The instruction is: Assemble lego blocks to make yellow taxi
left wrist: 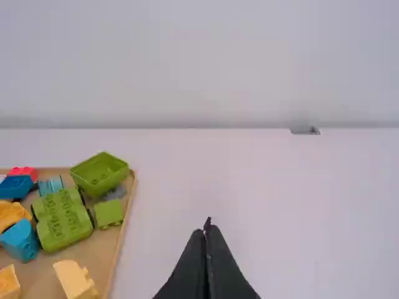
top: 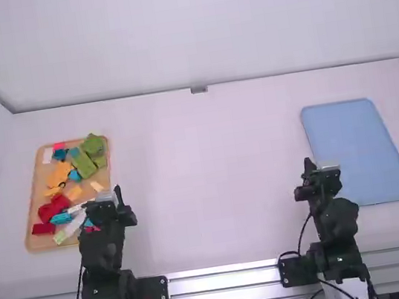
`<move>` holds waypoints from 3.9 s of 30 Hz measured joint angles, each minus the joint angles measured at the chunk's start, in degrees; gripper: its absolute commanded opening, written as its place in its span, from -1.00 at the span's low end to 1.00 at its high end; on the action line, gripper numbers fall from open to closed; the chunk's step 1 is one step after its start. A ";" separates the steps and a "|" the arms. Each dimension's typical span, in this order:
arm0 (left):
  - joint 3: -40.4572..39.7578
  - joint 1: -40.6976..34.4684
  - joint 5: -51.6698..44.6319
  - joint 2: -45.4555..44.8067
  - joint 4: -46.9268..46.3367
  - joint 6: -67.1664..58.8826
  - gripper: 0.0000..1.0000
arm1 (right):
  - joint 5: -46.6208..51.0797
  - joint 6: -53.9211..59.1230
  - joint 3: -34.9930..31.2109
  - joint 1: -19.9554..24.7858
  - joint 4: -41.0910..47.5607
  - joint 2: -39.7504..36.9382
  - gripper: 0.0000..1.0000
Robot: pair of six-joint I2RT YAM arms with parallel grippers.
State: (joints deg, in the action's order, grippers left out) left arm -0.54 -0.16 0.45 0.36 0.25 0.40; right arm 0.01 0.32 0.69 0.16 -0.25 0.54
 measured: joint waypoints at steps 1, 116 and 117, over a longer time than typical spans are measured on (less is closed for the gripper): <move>0.00 0.00 0.02 0.00 0.02 0.02 -0.99 | -0.11 -0.11 0.00 0.00 -0.09 0.00 -0.99; -125.42 36.98 -3.67 124.41 -76.08 1.11 0.99 | -45.92 34.27 88.48 -33.11 14.58 100.28 0.96; -125.42 36.89 -3.61 127.27 -75.78 -0.81 0.98 | -45.92 34.12 88.48 -33.09 14.56 100.28 0.96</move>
State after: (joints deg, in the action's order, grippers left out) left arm -125.95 36.73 -3.16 127.63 -75.53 -0.40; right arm -45.91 34.44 89.17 -32.93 14.31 100.82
